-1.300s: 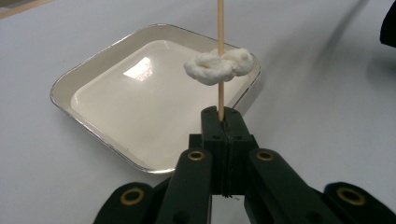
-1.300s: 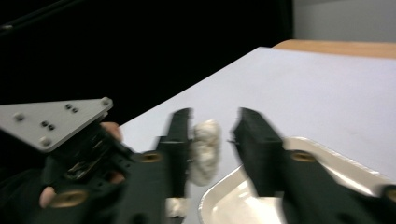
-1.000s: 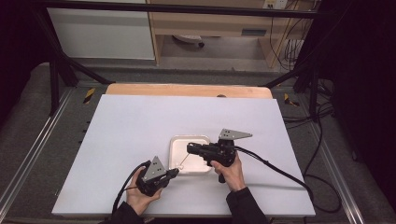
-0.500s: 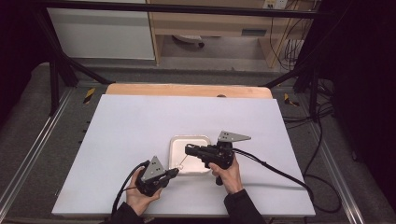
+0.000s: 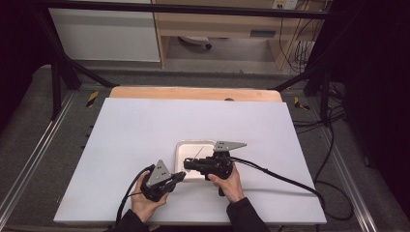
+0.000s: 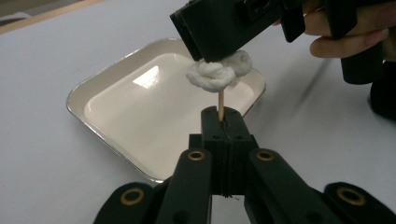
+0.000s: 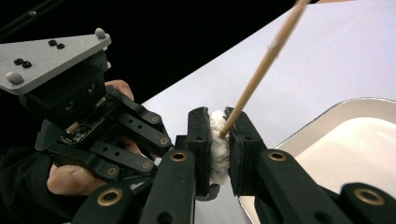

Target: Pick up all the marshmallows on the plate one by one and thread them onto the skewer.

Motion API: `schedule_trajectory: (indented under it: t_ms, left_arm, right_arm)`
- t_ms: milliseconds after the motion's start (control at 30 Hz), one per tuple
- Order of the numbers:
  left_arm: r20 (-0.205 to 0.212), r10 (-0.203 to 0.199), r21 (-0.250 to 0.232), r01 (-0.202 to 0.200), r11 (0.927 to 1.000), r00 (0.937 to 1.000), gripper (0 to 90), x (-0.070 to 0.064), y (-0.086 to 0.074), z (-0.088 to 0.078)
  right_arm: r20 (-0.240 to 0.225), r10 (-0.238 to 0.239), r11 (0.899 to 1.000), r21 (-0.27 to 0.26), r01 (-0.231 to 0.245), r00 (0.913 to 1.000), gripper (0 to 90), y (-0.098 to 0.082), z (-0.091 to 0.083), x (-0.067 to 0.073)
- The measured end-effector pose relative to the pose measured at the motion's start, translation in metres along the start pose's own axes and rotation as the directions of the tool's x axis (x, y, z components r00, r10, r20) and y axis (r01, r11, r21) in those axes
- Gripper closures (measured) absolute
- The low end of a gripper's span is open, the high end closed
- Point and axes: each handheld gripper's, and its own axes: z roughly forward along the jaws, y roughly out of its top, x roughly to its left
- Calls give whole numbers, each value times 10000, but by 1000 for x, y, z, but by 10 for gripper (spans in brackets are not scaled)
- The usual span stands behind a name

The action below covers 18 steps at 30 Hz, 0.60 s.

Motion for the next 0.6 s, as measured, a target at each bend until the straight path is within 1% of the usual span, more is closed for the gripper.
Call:
schedule_trajectory:
  t_ms: [33, 100, 200, 267, 300, 400, 467, 533, 567, 600]
  left_arm:
    - [-3, -32, -44, 32, 10000, 10000, 893, 0, 0, 0]
    - [-67, -42, 105, 43, 9999, 10000, 893, 1, -2, 1]
    - [-76, -352, 232, 354, 9991, 9994, 893, 6, -6, -1]
    - [-58, -520, 143, 521, 9985, 9986, 892, 10, -7, -3]
    - [-109, -546, 127, 548, 9984, 9984, 891, 11, -7, -4]
    - [-128, -578, 202, 580, 9981, 9982, 891, 14, -8, -6]
    - [-108, -712, 220, 714, 9972, 9974, 891, 16, -9, -8]
    - [-99, -882, 217, 884, 9959, 9961, 890, 20, -10, -9]
    - [-90, -927, 253, 929, 9954, 9957, 890, 21, -10, -10]
    - [-113, -992, 277, 995, 9947, 9950, 890, 23, -11, -10]
  right_arm:
    - [47, -58, 10000, -78, 59, 10000, 800, 1, -1, 1]
    - [239, -94, 9998, -175, 98, 9997, 753, 4, -2, 1]
    - [643, -322, 9981, -508, 355, 9974, 625, 12, -12, 4]
    - [1001, -508, 9970, -538, 564, 9937, 547, 19, -20, 5]
    - [1217, -631, 9961, -542, 702, 9906, 489, 22, -23, 5]
    - [2000, -923, 9943, -346, 1012, 9754, 332, 27, -33, 2]
    - [2513, -1104, 9933, -54, 1155, 9616, 269, 28, -38, -3]
    - [2930, -1276, 9918, 405, 1210, 9476, 205, 27, -41, -9]
    - [3100, -1328, 9908, 664, 1179, 9414, 194, 26, -42, -11]
    - [3258, -1506, 9872, 1004, 1242, 9334, 195, 24, -42, -15]
